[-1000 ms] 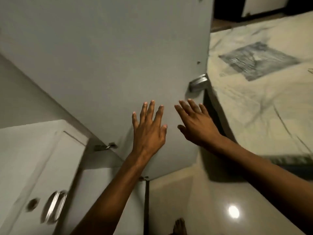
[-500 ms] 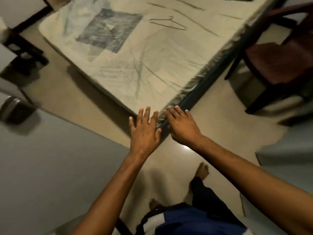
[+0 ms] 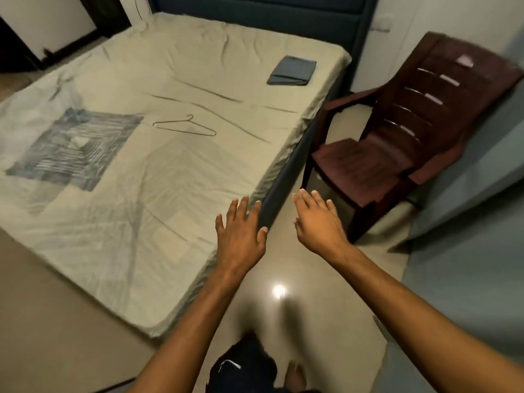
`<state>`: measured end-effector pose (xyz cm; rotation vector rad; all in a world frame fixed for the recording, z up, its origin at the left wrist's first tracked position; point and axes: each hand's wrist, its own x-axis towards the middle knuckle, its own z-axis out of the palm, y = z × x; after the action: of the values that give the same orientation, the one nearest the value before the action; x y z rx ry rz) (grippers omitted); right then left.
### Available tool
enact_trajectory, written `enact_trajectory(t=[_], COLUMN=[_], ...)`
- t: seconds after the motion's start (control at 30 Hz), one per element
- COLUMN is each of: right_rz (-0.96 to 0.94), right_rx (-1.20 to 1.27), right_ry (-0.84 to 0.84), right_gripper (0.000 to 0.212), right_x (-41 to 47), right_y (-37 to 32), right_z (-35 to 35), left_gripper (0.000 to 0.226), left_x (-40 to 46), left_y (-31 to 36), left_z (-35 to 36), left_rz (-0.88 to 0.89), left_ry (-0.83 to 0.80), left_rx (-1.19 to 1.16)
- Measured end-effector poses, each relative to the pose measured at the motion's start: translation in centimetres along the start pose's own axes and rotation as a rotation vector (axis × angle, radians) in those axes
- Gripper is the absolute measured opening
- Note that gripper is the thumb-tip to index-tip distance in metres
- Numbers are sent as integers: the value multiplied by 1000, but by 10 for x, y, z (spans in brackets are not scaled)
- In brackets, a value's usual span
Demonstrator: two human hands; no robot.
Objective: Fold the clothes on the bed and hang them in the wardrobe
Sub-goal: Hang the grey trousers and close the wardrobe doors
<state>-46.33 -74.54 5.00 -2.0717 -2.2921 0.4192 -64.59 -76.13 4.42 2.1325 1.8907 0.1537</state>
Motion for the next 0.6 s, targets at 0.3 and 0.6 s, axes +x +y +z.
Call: enact_trajectory(t=[0.3,0.6], right_rz=[11,61], right_rx=[-5,67], right_ry=[25,20], right_gripper=[57,55], right_x=[175,352], right_y=[31,79], right_z=[-55,-85], left_gripper=[58,54], left_x=[202,394], left_y=[-12,-20], left_z=[-25,-18], left_rz=[5,-27], left_ry=[51,-1], left_rx=[-87,-79])
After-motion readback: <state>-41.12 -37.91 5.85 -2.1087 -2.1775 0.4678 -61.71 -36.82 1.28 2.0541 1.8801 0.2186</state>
